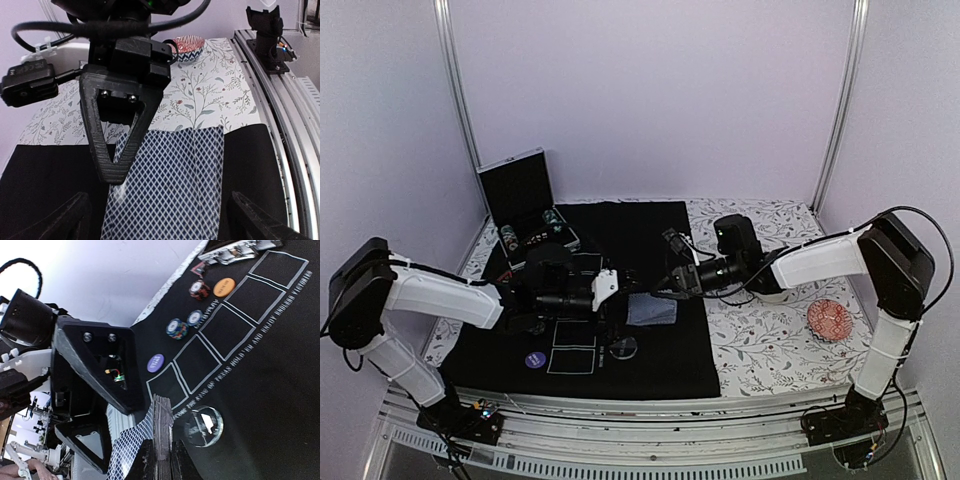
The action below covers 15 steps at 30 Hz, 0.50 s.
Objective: Distribute texas hold em gaming equipment
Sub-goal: Place the poker card in the dealer area.
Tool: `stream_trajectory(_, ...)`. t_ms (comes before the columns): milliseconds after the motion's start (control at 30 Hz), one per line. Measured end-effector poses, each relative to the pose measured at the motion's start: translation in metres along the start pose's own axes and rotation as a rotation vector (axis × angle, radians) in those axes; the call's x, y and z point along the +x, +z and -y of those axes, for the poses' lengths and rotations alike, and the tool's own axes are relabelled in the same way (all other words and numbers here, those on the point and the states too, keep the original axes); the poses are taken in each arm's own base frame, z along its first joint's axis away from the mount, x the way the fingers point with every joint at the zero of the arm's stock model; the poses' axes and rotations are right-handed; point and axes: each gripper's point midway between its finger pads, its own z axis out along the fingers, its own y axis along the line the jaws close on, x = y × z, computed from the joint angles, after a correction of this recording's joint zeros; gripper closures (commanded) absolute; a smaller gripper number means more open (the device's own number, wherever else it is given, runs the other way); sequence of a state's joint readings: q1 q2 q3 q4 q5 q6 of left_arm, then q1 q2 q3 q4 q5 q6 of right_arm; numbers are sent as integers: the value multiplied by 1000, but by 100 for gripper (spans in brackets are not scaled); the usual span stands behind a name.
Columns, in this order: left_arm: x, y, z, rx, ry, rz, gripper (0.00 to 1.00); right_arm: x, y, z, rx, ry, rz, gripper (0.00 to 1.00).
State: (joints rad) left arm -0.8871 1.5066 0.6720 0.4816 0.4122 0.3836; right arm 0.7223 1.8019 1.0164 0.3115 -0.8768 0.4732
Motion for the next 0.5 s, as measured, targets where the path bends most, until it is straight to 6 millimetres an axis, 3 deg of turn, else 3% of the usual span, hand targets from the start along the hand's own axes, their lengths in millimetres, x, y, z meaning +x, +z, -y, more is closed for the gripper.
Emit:
stream_trajectory(100,16,5,-9,5,-10,-27,2,5,-4,40,47,61,5,98)
stream_trajectory(233,22,6,-13,15,-2,-34,2,17,-6,81,91,132,-3,98)
stream_trajectory(400,23,19,-20,54,0,-52,2,32,-2,111,112,176,-30,98)
stream_trajectory(500,33,29,-24,74,-7,-90,2,35,2,123,108,189,-39,89)
